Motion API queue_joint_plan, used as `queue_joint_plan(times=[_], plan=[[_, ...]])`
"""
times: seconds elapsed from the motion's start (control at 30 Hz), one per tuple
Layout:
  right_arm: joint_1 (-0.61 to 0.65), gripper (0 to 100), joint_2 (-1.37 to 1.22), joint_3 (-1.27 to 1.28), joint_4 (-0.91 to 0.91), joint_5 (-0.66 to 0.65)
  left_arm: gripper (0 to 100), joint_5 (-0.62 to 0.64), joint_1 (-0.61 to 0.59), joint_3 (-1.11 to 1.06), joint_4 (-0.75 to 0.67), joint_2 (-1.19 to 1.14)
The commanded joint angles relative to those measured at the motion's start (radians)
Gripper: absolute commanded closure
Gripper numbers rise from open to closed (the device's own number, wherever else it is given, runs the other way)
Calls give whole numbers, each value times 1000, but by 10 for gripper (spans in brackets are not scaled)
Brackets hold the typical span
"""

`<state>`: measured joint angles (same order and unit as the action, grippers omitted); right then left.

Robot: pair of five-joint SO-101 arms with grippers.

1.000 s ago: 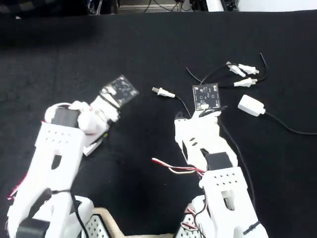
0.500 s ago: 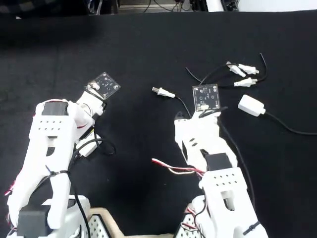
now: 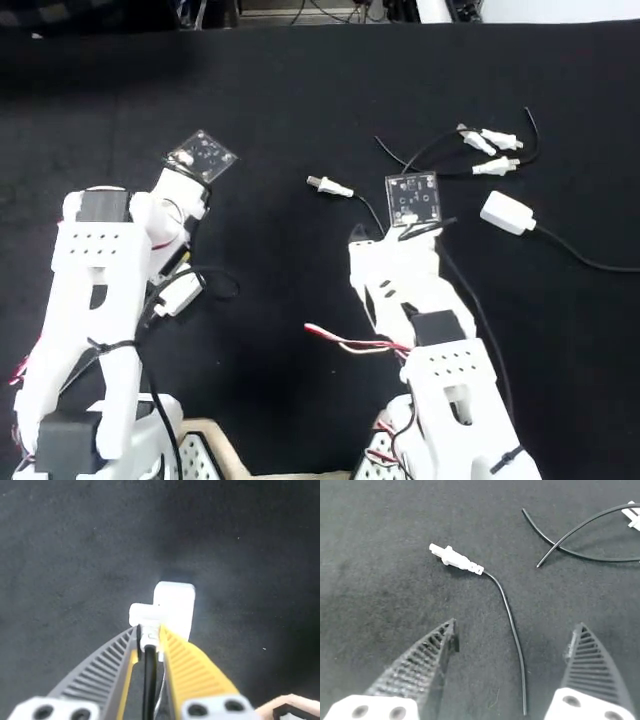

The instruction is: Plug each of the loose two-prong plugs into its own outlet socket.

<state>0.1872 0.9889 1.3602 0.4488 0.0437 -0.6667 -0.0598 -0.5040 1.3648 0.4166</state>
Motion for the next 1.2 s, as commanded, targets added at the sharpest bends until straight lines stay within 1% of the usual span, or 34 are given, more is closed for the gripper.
queue_joint_plan(times=[0.0,0.13,0.43,0.6,0.73,1.17], plan=[[14,649,8,-4,-14,6,971,28,62,-25,3,5],[14,649,8,1,-15,6,971,44,110,-62,2,5],[14,649,8,1,-15,6,971,58,107,-61,-8,5],[15,649,8,1,-15,6,971,60,48,-79,-66,5],[17,649,8,1,-15,6,971,57,7,-84,-72,5],[17,649,8,1,-15,6,971,60,5,-111,-77,5]])
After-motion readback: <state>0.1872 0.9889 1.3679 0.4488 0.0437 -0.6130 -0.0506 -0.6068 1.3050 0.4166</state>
